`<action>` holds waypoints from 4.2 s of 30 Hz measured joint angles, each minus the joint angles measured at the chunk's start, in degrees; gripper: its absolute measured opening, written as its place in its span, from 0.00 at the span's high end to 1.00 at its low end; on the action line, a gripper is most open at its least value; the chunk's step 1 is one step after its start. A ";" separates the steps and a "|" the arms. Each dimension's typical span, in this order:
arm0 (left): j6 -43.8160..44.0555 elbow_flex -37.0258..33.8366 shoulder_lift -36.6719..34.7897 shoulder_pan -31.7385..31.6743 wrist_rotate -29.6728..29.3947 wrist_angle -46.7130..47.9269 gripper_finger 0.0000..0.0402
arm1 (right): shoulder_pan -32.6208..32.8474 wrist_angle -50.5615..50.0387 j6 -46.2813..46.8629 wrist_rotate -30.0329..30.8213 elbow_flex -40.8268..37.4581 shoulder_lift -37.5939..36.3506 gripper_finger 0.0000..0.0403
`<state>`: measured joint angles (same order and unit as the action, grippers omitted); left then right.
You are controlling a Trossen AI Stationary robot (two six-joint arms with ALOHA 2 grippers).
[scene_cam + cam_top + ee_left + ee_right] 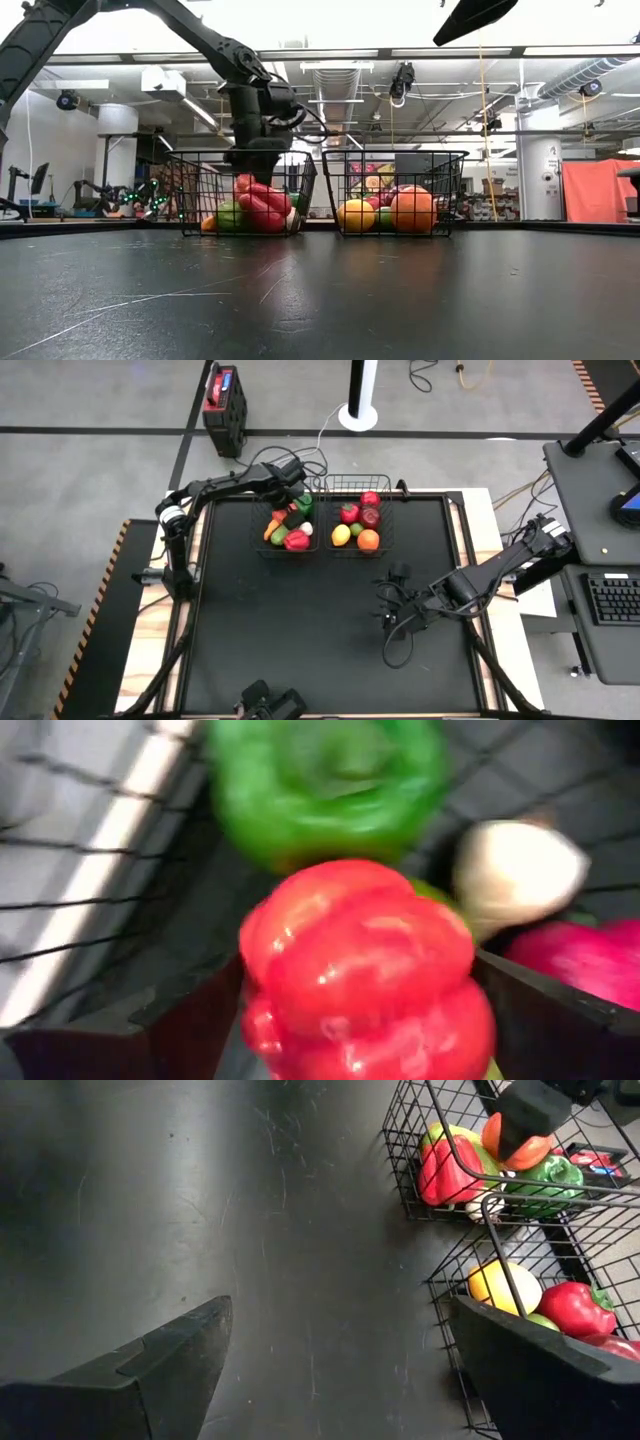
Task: Sort produce into baskets
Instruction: Put the pumpkin into the left wire basket, then return to Home Position
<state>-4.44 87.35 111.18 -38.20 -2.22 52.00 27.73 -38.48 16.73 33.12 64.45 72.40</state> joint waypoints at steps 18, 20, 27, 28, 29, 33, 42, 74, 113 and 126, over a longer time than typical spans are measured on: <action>0.89 -0.02 -2.27 1.08 -13.35 4.68 0.13 | -0.01 0.06 0.20 0.01 0.00 0.00 0.10; 1.00 -0.02 -3.19 1.66 -13.75 4.77 0.13 | -0.01 0.21 0.22 0.01 0.00 0.00 0.10; 5.55 0.83 -8.74 7.49 -15.32 6.47 0.13 | 0.00 0.31 0.71 0.02 -0.02 0.00 0.10; 6.24 0.69 -9.81 9.11 -15.30 6.31 0.13 | 0.00 0.38 0.74 0.02 -0.02 0.00 0.10; 7.08 0.37 -11.00 11.07 -15.32 6.33 0.13 | 0.00 0.42 0.74 0.02 -0.02 0.00 0.10; 11.15 -0.59 -15.31 20.82 -15.34 6.10 0.13 | 0.30 4.07 -0.46 0.36 -1.40 0.00 0.10; 14.86 -5.78 -22.38 47.70 -24.25 -3.73 0.13 | 1.49 29.13 -13.21 2.14 -11.35 0.02 0.10; -2.98 -50.10 -51.74 50.94 -0.75 -71.86 0.13 | -18.21 60.27 -30.25 -39.17 -19.65 -2.54 0.10; 2.38 -73.31 -111.19 50.39 -7.69 -49.76 0.13 | -22.79 64.48 -24.08 -39.12 -54.76 -56.40 0.10; 6.05 -86.57 -111.06 50.24 -7.84 -64.36 0.13 | -22.76 60.43 -20.78 -39.09 -63.76 -72.24 0.10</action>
<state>1.61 0.78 0.11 12.03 -10.07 -12.36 4.96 21.95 -4.05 -5.97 0.69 0.16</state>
